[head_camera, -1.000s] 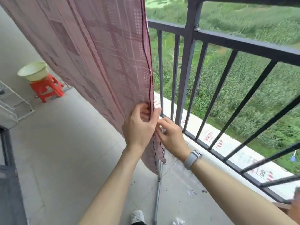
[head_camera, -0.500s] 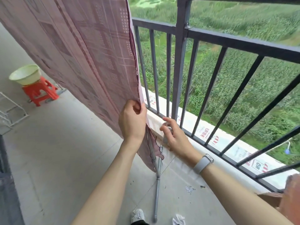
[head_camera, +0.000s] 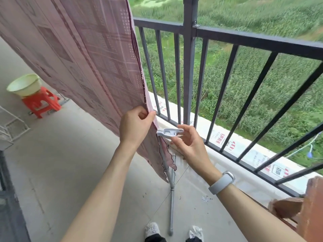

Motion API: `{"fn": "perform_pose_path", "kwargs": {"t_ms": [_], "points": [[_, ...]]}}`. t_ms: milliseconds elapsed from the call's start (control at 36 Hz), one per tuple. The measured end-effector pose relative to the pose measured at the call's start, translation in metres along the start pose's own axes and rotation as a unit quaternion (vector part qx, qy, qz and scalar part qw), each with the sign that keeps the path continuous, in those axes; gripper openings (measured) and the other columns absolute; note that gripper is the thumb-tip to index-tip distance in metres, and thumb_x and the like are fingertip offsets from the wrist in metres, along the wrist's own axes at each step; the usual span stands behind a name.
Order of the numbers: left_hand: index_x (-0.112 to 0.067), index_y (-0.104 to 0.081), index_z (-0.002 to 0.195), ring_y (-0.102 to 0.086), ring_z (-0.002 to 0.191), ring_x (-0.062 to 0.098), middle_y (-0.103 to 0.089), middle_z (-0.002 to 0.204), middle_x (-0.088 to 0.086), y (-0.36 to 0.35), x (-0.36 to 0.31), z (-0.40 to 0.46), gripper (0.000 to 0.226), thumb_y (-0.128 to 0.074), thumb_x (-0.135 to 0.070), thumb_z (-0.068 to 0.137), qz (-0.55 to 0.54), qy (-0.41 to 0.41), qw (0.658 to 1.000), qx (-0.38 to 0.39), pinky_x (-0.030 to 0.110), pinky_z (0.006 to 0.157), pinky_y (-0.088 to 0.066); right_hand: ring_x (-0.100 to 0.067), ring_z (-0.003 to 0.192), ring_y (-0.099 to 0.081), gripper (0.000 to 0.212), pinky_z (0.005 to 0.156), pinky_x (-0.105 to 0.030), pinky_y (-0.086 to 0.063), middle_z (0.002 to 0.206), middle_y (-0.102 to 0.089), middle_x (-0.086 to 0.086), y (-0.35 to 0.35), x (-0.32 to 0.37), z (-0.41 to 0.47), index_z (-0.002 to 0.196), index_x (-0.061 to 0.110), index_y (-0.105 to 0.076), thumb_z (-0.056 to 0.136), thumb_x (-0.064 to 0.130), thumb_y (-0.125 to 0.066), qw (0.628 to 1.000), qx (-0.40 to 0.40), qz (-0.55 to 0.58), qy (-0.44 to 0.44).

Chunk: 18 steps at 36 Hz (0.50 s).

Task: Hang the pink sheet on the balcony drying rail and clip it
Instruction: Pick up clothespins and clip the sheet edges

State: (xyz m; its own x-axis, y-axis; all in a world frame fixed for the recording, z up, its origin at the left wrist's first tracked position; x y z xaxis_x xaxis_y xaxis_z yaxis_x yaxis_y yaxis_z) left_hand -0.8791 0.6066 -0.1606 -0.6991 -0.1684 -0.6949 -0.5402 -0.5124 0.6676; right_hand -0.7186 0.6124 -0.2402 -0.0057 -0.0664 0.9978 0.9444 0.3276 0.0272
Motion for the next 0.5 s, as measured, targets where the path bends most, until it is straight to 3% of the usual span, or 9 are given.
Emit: {"fn": "perform_pose_path", "kwargs": {"t_ms": [56, 167, 333, 444, 500], "points": [[-0.01, -0.057, 0.066, -0.058, 0.075, 0.029, -0.065, 0.071, 0.007, 0.002, -0.005, 0.001, 0.028, -0.062, -0.033, 0.081, 0.019, -0.007, 1.0, 0.01, 0.036, 0.068, -0.047, -0.009, 0.094, -0.064, 0.03, 0.086, -0.035, -0.052, 0.102, -0.065, 0.003, 0.0, 0.003, -0.001, 0.109, 0.026, -0.054, 0.082, 0.024, -0.068, 1.0, -0.022, -0.008, 0.019], [-0.016, -0.056, 0.062, -0.057, 0.074, 0.029, -0.064, 0.07, 0.006, 0.004, -0.013, 0.004, 0.027, -0.063, -0.037, 0.079, 0.053, -0.006, 0.999, 0.011, 0.032, 0.064, -0.045, 0.003, 0.076, -0.061, 0.023, 0.071, -0.015, -0.048, 0.087, -0.064, 0.013, -0.003, 0.009, -0.006, 0.092, 0.028, -0.055, 0.078, 0.019, -0.071, 0.993, -0.102, -0.025, 0.057], [-0.008, -0.059, 0.061, -0.054, 0.069, 0.03, -0.06, 0.061, 0.007, 0.0, -0.019, 0.001, 0.038, -0.064, -0.041, 0.078, 0.065, 0.017, 0.998, -0.009, 0.031, 0.058, -0.039, -0.005, 0.056, -0.05, 0.016, 0.057, -0.036, -0.047, 0.068, -0.063, 0.011, -0.019, -0.001, -0.005, 0.084, 0.021, -0.066, 0.078, 0.035, -0.067, 0.974, -0.179, -0.107, 0.094], [-0.003, -0.061, 0.064, -0.054, 0.07, 0.034, -0.061, 0.063, 0.013, -0.002, -0.022, -0.001, 0.043, -0.063, -0.044, 0.077, 0.063, 0.032, 0.997, -0.019, 0.033, 0.059, -0.043, -0.004, 0.054, -0.048, 0.031, 0.053, -0.034, -0.046, 0.062, -0.064, 0.008, -0.032, 0.001, 0.001, 0.08, 0.019, -0.068, 0.076, 0.048, -0.059, 0.951, -0.234, -0.164, 0.115], [-0.003, -0.061, 0.064, -0.054, 0.07, 0.034, -0.061, 0.063, 0.014, -0.003, -0.022, -0.001, 0.043, -0.064, -0.044, 0.077, 0.061, 0.04, 0.997, -0.018, 0.033, 0.059, -0.043, -0.014, 0.053, -0.055, 0.036, 0.052, -0.034, -0.045, 0.06, -0.066, 0.002, -0.036, 0.002, 0.007, 0.079, 0.02, -0.067, 0.075, 0.053, -0.054, 0.944, -0.258, -0.178, 0.104]]}}
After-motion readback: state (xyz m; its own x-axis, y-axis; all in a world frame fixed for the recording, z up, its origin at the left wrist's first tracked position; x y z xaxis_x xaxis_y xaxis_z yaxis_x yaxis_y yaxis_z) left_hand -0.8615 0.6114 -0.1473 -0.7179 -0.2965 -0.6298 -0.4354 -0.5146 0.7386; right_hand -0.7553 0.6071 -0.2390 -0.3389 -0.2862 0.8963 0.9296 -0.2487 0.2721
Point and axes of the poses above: each hand's wrist, its own z-axis towards the middle knuckle, its own y-axis out of the back of the hand, x = y × z, the point moved 1 cm from there along z, towards the middle knuckle
